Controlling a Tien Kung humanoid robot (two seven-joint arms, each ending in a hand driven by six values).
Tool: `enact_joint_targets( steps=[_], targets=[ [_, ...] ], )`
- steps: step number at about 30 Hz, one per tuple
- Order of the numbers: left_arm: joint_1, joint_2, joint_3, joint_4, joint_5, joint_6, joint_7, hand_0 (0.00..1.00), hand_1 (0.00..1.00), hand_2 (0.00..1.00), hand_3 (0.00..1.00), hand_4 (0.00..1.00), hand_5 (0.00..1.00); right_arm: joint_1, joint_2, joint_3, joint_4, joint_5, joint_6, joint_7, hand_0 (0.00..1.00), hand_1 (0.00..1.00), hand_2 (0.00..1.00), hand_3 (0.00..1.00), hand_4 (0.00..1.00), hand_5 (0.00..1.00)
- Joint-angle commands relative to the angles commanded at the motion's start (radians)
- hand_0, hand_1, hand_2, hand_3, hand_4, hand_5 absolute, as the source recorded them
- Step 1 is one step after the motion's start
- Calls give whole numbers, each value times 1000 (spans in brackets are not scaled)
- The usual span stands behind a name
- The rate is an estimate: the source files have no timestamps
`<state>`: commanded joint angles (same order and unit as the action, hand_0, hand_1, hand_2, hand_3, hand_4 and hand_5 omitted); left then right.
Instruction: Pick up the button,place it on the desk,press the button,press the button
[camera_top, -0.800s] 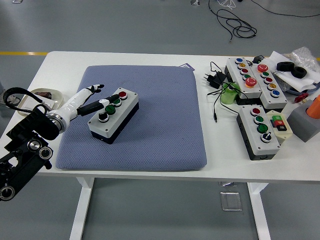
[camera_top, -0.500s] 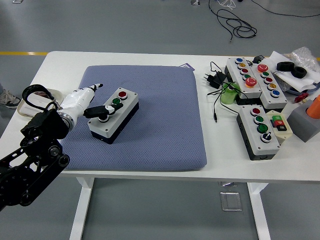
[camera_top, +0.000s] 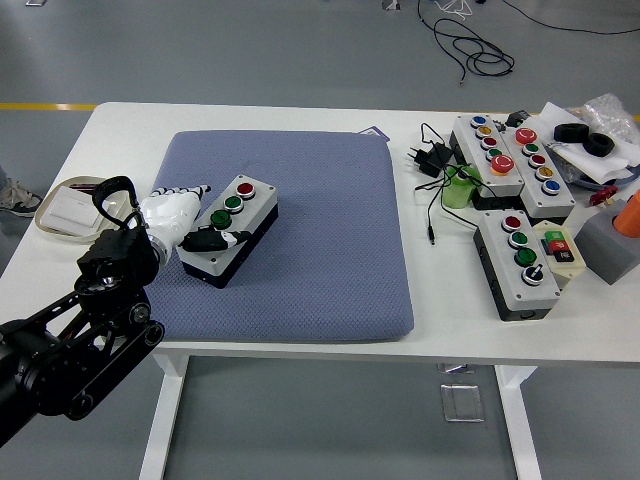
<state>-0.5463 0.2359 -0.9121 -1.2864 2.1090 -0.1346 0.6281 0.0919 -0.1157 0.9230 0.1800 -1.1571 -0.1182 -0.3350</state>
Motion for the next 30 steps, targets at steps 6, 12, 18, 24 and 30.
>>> enact_joint_targets(
  steps=[6,12,18,24,30],
  targets=[
    [-15,-16,6,28,18,-21,17,928,998,998,998,998,851,4,-1,0,0,-3,0,1,632,543,625,568,311,245],
    [-30,-22,7,53,73,-63,11,792,896,961,998,998,474,4,-3,4,0,-8,-1,0,630,540,625,569,312,243],
    [-38,-24,15,76,110,-79,7,592,699,775,970,882,297,5,-2,4,0,-10,0,-1,630,540,625,568,312,243],
    [-41,-18,16,91,158,-96,-4,424,520,591,825,726,150,6,-2,4,0,-10,0,-1,630,540,624,569,313,241],
    [-44,-5,16,93,160,-112,-17,393,396,436,723,531,2,6,-3,7,0,-16,1,-1,631,539,624,569,313,241]
  ],
)
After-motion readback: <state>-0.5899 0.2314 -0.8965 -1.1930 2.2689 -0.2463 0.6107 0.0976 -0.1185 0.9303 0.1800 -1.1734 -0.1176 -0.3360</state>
